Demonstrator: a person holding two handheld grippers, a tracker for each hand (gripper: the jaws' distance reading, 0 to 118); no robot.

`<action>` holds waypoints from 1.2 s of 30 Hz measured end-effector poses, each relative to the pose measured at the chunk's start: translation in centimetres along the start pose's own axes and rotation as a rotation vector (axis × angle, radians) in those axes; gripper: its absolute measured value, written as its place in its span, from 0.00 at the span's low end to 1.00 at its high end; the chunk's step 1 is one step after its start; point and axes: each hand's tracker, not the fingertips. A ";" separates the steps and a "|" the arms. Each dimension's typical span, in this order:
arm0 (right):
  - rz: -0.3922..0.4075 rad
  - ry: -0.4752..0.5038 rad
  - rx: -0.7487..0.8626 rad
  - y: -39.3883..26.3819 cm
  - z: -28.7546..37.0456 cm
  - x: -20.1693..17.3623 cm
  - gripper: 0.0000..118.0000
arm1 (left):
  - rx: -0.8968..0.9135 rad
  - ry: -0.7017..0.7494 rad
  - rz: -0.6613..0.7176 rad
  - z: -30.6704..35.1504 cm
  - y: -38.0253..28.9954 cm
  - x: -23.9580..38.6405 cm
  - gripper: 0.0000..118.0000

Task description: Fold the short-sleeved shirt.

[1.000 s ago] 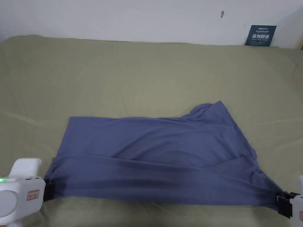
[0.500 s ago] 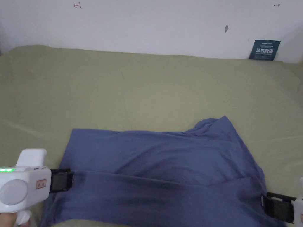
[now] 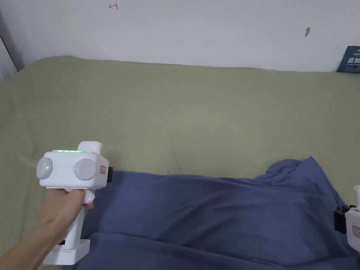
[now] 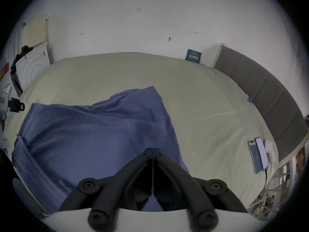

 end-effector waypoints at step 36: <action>-0.002 0.039 -0.169 6.2 -11.1 3.8 0.35 | -0.053 -0.011 -0.057 -2.5 -0.4 2.4 0.01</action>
